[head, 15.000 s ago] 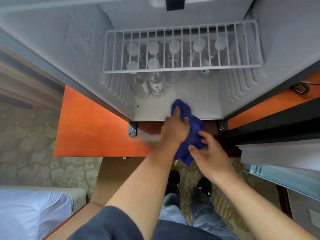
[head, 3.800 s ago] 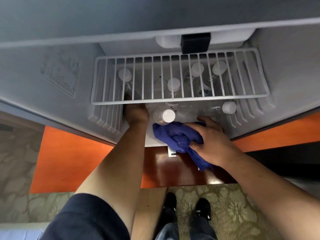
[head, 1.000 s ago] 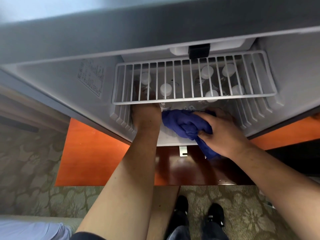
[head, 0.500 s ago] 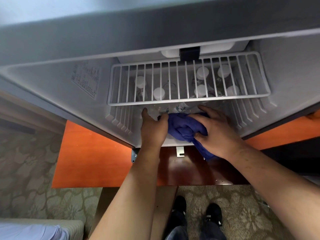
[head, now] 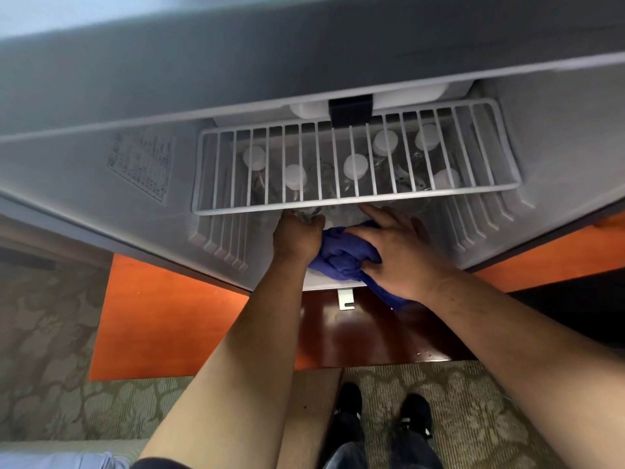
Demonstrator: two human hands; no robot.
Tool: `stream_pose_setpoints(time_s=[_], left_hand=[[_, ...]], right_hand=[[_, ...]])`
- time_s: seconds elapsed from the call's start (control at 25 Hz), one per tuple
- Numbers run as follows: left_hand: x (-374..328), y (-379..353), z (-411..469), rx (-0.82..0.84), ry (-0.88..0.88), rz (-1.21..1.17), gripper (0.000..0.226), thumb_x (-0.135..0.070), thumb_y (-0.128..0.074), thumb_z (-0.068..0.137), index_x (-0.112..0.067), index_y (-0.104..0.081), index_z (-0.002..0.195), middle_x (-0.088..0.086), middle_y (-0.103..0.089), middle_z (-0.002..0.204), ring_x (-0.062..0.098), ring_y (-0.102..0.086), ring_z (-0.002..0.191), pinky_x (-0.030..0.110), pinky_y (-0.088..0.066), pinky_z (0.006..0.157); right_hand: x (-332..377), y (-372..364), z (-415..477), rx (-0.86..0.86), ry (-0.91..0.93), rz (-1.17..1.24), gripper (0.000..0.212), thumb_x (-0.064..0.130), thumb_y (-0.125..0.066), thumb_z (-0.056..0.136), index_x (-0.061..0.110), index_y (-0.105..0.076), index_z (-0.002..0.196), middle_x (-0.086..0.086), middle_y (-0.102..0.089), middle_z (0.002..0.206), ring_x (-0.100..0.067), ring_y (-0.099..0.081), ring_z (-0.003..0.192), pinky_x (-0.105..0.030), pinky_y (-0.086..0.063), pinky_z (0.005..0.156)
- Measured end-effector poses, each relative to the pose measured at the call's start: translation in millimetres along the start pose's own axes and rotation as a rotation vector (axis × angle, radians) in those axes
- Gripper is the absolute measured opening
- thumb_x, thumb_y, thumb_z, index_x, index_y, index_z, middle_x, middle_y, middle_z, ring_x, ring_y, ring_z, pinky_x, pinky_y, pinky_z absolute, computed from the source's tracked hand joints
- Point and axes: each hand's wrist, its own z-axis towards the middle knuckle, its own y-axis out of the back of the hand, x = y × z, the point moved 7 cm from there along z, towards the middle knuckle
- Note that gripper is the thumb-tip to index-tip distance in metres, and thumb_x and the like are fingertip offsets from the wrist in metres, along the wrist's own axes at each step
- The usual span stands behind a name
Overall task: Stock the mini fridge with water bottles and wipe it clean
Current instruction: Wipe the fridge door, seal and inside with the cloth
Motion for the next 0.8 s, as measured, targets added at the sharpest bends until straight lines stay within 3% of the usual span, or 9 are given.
stream_pose_setpoints(time_s=[0.12, 0.4, 0.56, 0.72, 0.8], left_hand=[[-5, -4, 4, -0.031, -0.058, 0.142, 0.035, -0.033, -0.063, 0.098, -0.002, -0.069, 0.112, 0.019, -0.071, 0.115, 0.034, -0.064, 0.113, 0.024, -0.036, 0.076], [-8, 5, 13, -0.098, -0.129, 0.192, 0.045, -0.053, -0.055, 0.090, -0.019, -0.071, 0.114, 0.012, -0.072, 0.117, 0.035, -0.066, 0.112, 0.031, -0.047, 0.086], [-10, 10, 11, -0.133, -0.101, 0.373, 0.037, -0.041, -0.055, 0.100, -0.016, -0.068, 0.123, 0.014, -0.067, 0.128, 0.037, -0.061, 0.120, 0.034, -0.046, 0.092], [-3, 12, 15, -0.139, -0.128, 0.377, 0.047, -0.051, -0.048, 0.094, -0.017, -0.073, 0.115, 0.012, -0.072, 0.116, 0.036, -0.065, 0.110, 0.028, -0.037, 0.077], [-1, 13, 15, -0.138, -0.135, 0.363, 0.053, -0.055, -0.045, 0.090, -0.016, -0.073, 0.112, 0.014, -0.072, 0.112, 0.038, -0.066, 0.106, 0.030, -0.040, 0.076]], right_hand=[[1, -2, 8, 0.013, 0.001, -0.032, 0.061, 0.034, -0.065, 0.092, 0.048, -0.043, 0.147, 0.012, -0.014, 0.167, -0.024, -0.016, 0.153, -0.055, -0.021, 0.120], [8, 0, 14, 0.036, 0.001, -0.058, 0.058, 0.034, -0.064, 0.093, 0.047, -0.045, 0.145, 0.012, -0.027, 0.159, -0.025, -0.025, 0.146, -0.054, -0.029, 0.115], [11, 1, 16, 0.048, 0.005, -0.082, 0.056, 0.032, -0.064, 0.093, 0.046, -0.046, 0.144, 0.011, -0.027, 0.159, -0.026, -0.026, 0.146, -0.051, -0.030, 0.113], [10, 3, 15, 0.053, 0.001, -0.078, 0.057, 0.031, -0.065, 0.093, 0.046, -0.047, 0.144, 0.012, -0.025, 0.161, -0.025, -0.026, 0.147, -0.050, -0.029, 0.114], [10, 4, 17, 0.054, -0.001, -0.086, 0.056, 0.031, -0.065, 0.093, 0.045, -0.047, 0.144, 0.012, -0.027, 0.159, -0.025, -0.028, 0.146, -0.050, -0.031, 0.113]])
